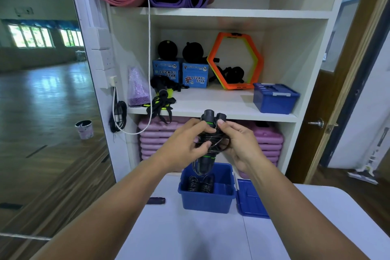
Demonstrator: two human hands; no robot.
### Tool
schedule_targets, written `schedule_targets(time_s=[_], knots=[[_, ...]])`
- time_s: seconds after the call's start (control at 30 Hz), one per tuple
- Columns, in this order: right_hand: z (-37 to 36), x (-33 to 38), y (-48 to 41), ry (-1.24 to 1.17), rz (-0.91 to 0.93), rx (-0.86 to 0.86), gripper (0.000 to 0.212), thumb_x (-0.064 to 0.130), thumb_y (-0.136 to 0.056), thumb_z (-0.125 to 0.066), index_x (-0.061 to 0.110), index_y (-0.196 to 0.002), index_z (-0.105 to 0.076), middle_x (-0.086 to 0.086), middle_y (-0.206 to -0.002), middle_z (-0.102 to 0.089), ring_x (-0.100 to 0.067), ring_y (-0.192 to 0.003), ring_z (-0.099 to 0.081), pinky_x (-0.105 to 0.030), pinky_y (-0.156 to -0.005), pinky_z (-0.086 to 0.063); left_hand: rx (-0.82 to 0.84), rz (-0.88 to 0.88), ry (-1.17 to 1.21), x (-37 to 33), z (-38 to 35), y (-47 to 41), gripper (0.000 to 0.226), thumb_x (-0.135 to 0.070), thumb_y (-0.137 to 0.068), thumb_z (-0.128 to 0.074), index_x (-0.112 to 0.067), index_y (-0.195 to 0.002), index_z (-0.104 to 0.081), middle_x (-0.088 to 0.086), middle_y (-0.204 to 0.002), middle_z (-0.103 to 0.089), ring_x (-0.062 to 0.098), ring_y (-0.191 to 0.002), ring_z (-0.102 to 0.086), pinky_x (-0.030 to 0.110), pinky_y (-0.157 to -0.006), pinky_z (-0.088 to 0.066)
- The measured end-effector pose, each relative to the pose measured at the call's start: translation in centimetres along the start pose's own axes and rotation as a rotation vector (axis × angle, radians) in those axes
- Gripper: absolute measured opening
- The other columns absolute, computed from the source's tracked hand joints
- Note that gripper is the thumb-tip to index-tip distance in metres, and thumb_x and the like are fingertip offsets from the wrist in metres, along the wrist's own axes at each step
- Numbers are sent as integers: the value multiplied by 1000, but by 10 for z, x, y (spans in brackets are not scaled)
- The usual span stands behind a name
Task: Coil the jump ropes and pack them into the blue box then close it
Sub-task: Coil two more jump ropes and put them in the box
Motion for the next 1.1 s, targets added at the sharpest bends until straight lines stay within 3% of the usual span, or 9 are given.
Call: schedule_targets(time_s=[0.1, 0.23, 0.37, 0.47, 0.53, 0.6, 0.7, 0.87, 1.1], knots=[[-8, 2, -1, 12, 34, -6, 20, 27, -94, -63, 11, -96, -76, -26, -100, -70, -30, -88, -62, -52, -91, -51, -9, 61, 224, 8, 5, 3, 43, -14, -94, -69, -41, -124, -51, -8, -125, -59, 7, -117, -59, 14, -90, -50], [-16, -1, 0, 62, 49, -17, 29, 23, -101, -47, 14, -93, -73, -7, -86, -70, -23, -80, -59, -37, -74, -48, -76, 206, 496, 29, 5, 10, 58, 0, -88, -73, -35, -122, -41, -3, -126, -61, 10, -118, -62, 22, -94, -51], [-24, -16, -1, 165, 36, 56, 31, 36, -101, -46, 25, -118, -70, -1, -115, -73, -21, -113, -65, -41, -102, -49, -167, 308, 618, 46, 5, 17, 55, 1, -86, -75, -26, -122, -43, 1, -125, -62, 13, -101, -69, 30, -86, -58], [-28, -25, 4, 174, 52, 50, 39, 27, -102, -48, 26, -141, -49, 6, -117, -70, -12, -109, -65, -40, -104, -48, -250, 385, 693, 64, 7, 23, 47, -2, -85, -77, -19, -121, -52, 6, -126, -63, 13, -95, -70, 27, -82, -57], [-29, -29, 8, 209, 75, 29, 41, 15, -100, -54, 22, -139, -46, 9, -110, -71, -10, -102, -66, -40, -102, -51, -269, 423, 730, 74, 7, 26, 48, -11, -79, -81, -18, -120, -58, 11, -124, -66, 20, -103, -70, 34, -90, -57], [-31, -36, 10, 229, 75, 23, 41, 7, -95, -59, 20, -133, -49, 6, -116, -71, -13, -110, -66, -39, -102, -50, -269, 450, 781, 80, 5, 29, 43, -9, -79, -79, -18, -118, -62, 12, -118, -68, 19, -100, -70, 32, -85, -56], [-30, -50, 15, 189, 30, -22, 44, 7, -90, -67, 18, -131, -53, -2, -122, -70, -15, -110, -67, -36, -98, -52, -270, 477, 839, 85, 2, 34, 34, 2, -89, -69, -15, -117, -62, 9, -109, -73, 17, -92, -71, 27, -76, -55], [-29, -75, 24, 134, -31, -50, 22, 11, -91, -69, 12, -113, -68, -6, -109, -75, -22, -108, -68, -41, -103, -50, -279, 591, 907, 98, -10, 46, 34, 1, -89, -70, -3, -120, -57, 10, -103, -74, 25, -92, -69, 43, -87, -53], [-24, -90, 27, 16, -120, -68, 25, 13, -94, -65, 19, -119, -62, 7, -96, -76, -12, -81, -73, -24, -63, -56, -297, 659, 951, 112, -32, 50, 17, -3, -90, -72, -8, -104, -64, 8, -91, -71, 16, -79, -72, 30, -77, -60]])
Point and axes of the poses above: each hand's wrist, its own y-axis away from the middle knuckle, its own z-axis out of the back of the hand, x = y × z, the point moved 7 cm from there along -y, towards the middle knuckle
